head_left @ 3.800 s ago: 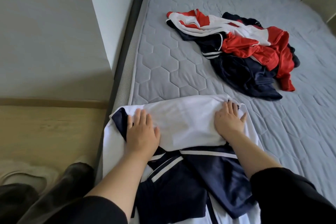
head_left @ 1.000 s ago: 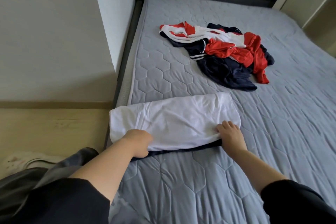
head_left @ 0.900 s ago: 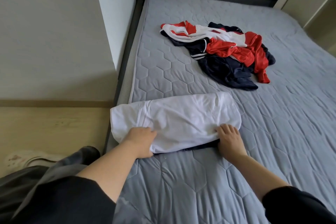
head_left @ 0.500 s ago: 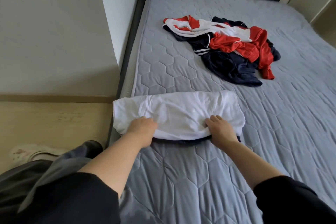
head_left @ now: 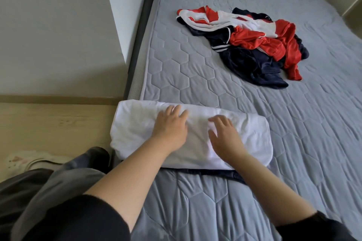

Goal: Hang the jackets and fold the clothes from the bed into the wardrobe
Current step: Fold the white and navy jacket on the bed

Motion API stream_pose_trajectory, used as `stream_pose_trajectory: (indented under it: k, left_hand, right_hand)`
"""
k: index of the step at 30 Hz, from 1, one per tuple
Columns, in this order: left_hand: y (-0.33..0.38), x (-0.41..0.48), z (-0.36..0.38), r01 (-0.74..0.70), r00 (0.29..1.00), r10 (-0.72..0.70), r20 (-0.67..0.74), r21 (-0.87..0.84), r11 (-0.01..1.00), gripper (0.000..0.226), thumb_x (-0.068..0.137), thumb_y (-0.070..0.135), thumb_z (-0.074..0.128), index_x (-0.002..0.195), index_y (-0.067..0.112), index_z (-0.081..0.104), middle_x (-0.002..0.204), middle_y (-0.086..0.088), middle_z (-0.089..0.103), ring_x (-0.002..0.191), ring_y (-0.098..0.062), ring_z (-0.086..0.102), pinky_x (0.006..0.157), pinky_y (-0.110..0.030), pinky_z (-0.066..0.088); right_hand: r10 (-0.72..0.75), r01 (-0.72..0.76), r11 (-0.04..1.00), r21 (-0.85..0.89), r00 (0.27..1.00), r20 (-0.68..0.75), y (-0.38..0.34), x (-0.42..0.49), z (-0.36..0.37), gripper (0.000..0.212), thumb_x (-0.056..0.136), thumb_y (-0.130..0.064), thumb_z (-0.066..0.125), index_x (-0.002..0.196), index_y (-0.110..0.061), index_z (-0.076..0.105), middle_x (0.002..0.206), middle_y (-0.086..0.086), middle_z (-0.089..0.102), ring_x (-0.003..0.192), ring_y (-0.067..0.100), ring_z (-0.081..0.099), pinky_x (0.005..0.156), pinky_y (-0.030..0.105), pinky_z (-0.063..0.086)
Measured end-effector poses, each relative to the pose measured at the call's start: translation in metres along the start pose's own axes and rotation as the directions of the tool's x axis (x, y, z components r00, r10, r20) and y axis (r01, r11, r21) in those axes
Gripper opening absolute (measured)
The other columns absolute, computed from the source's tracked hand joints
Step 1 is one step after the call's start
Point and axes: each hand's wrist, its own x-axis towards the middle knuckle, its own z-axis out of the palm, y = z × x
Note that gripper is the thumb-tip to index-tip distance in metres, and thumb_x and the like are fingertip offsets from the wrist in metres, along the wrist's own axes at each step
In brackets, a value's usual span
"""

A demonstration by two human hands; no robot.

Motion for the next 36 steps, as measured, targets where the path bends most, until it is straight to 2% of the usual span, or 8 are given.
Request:
stream_pose_trajectory:
  k: [6, 16, 21, 26, 29, 31, 33, 36]
  left_hand:
    - [-0.032, 0.0, 0.063, 0.051, 0.99, -0.06, 0.129, 0.072, 0.996, 0.058, 0.099, 0.051, 0.015, 0.151, 0.035, -0.005, 0.16, 0.004, -0.01, 0.147, -0.017, -0.012, 0.116, -0.042, -0.007]
    - [-0.044, -0.004, 0.078, 0.028, 0.988, -0.036, 0.15, 0.059, 0.998, 0.058, 0.096, 0.054, 0.008, 0.138, 0.037, -0.029, 0.155, 0.006, -0.028, 0.142, -0.013, -0.026, 0.115, -0.039, -0.015]
    - [-0.026, -0.006, 0.059, 0.021, 0.981, -0.031, 0.192, 0.058, 0.998, 0.067, 0.096, 0.056, 0.015, 0.149, 0.03, -0.016, 0.157, 0.0, -0.024, 0.143, -0.019, -0.024, 0.116, -0.045, -0.01]
    - [0.024, -0.024, 0.046, -0.421, 0.874, 0.419, 0.245, -0.045, 0.906, 0.082, 0.088, 0.064, 0.04, 0.151, 0.034, -0.003, 0.159, 0.002, -0.016, 0.145, -0.017, -0.019, 0.116, -0.044, -0.007]
    - [0.05, -0.036, 0.044, -0.536, 0.839, 0.506, 0.2, 0.14, 0.833, 0.068, 0.083, 0.038, 0.059, 0.144, 0.025, 0.032, 0.151, -0.008, 0.024, 0.142, -0.023, 0.018, 0.114, -0.04, 0.015]
    - [0.059, -0.042, 0.036, -0.571, 0.819, 0.562, 0.114, 0.254, 0.781, 0.045, 0.064, 0.022, 0.069, 0.108, 0.025, 0.062, 0.11, -0.002, 0.058, 0.104, -0.019, 0.057, 0.086, -0.03, 0.045]
    - [0.059, -0.045, 0.026, -0.604, 0.784, 0.616, 0.069, 0.314, 0.733, 0.036, 0.046, 0.006, 0.061, 0.077, 0.024, 0.065, 0.077, 0.003, 0.059, 0.07, -0.014, 0.059, 0.055, -0.022, 0.044]
    - [0.05, -0.046, 0.021, -0.613, 0.765, 0.644, -0.009, 0.293, 0.733, 0.039, 0.035, -0.002, 0.045, 0.064, 0.018, 0.062, 0.064, 0.001, 0.055, 0.055, -0.016, 0.055, 0.041, -0.02, 0.036]
  right_hand:
    - [0.098, -0.092, 0.992, -0.092, 0.993, 0.068, -0.01, 0.029, 0.059, 0.054, 0.101, -0.034, 0.032, 0.151, -0.018, 0.022, 0.161, 0.002, 0.008, 0.148, 0.019, 0.0, 0.118, 0.044, -0.003]
    - [0.478, -0.47, 0.86, -0.2, 0.878, -0.008, 0.071, -0.013, 0.062, 0.064, 0.095, -0.048, 0.013, 0.153, -0.025, -0.001, 0.161, -0.006, -0.008, 0.146, 0.011, -0.013, 0.116, 0.048, -0.011]
    - [0.479, -0.471, 0.87, -0.146, 0.877, 0.026, 0.079, -0.014, 0.044, 0.064, 0.098, -0.046, 0.021, 0.153, -0.02, 0.004, 0.161, -0.001, -0.006, 0.147, 0.013, -0.009, 0.117, 0.05, -0.006]
    - [0.18, -0.176, 0.982, 0.061, 0.982, -0.064, 0.073, -0.056, 0.018, 0.055, 0.091, -0.039, 0.047, 0.139, -0.01, 0.045, 0.155, 0.008, 0.029, 0.145, 0.023, 0.021, 0.118, 0.047, 0.013]
    - [0.012, -0.013, 1.0, -0.017, 0.996, -0.089, 0.078, -0.093, 0.012, 0.052, 0.081, -0.037, 0.059, 0.123, -0.007, 0.058, 0.142, 0.014, 0.045, 0.131, 0.03, 0.04, 0.111, 0.048, 0.03]
    - [-0.006, -0.009, 0.993, -0.117, 0.993, -0.122, 0.087, -0.109, 0.014, 0.048, 0.071, -0.019, 0.076, 0.114, -0.001, 0.063, 0.132, 0.02, 0.053, 0.12, 0.038, 0.051, 0.103, 0.051, 0.039]
    - [0.035, -0.074, 0.983, -0.168, 0.973, -0.228, 0.094, -0.116, 0.013, 0.04, 0.064, 0.0, 0.072, 0.103, 0.004, 0.067, 0.116, 0.025, 0.06, 0.102, 0.045, 0.059, 0.092, 0.052, 0.046]
    - [0.021, -0.113, 0.966, -0.232, 0.931, -0.365, 0.098, -0.119, 0.008, 0.027, 0.058, 0.0, 0.054, 0.082, 0.0, 0.067, 0.084, 0.016, 0.059, 0.076, 0.036, 0.055, 0.072, 0.04, 0.044]
